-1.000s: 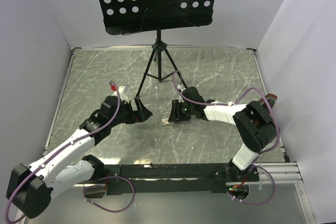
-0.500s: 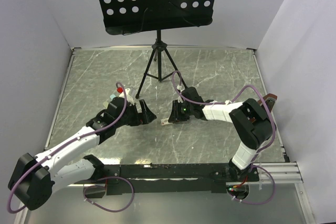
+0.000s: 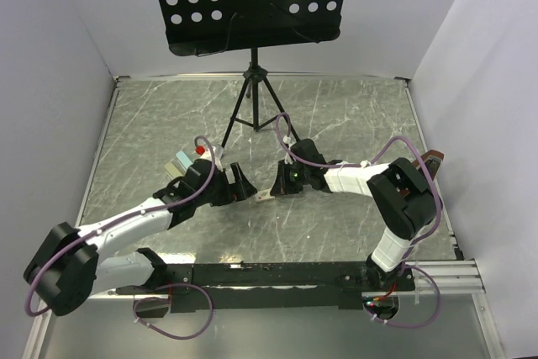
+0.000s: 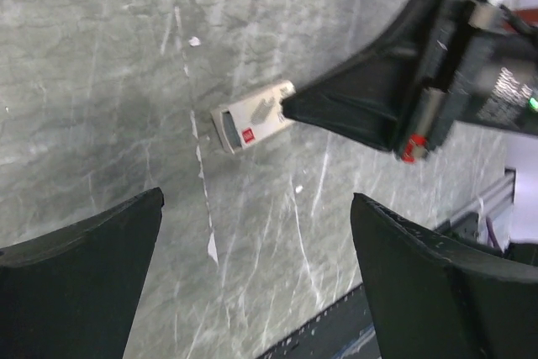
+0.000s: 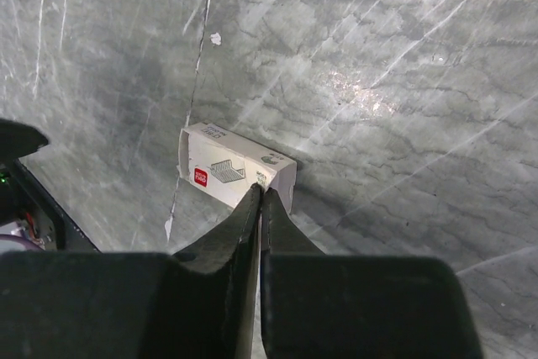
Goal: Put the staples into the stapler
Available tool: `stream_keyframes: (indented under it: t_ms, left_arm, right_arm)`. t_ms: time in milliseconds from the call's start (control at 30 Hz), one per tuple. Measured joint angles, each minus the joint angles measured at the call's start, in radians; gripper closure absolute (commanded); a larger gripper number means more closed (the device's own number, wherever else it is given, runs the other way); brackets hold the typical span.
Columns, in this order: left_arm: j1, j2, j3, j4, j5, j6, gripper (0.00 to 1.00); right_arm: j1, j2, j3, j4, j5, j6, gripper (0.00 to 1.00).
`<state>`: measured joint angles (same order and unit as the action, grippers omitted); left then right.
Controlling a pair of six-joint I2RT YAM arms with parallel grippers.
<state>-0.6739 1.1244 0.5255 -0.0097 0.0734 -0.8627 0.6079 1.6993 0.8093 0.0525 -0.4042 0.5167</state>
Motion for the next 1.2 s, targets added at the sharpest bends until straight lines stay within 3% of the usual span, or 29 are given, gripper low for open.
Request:
stream_keyframes:
  t_ms: [400, 600, 733, 1200]
  left_arm:
    - [-0.03, 0.212, 0.052, 0.005, -0.134, -0.112, 0.25]
    - [-0.07, 0.297, 0.136, -0.004, -0.178, -0.13, 0.48]
    - [-0.095, 0.36, 0.192, -0.035, -0.207, -0.129, 0.73]
    - [-0.161, 0.451, 0.291, -0.154, -0.301, -0.127, 0.77]
  right_arm:
    - [0.0, 0.0, 0.0, 0.001, 0.0, 0.003, 1.0]
    - [0.0, 0.0, -0.011, 0.021, -0.003, 0.011, 1.0]
    - [0.0, 0.0, -0.012, 0.023, -0.004, 0.011, 1.0]
    - [0.0, 0.0, -0.013, 0.026, -0.004, 0.011, 1.0]
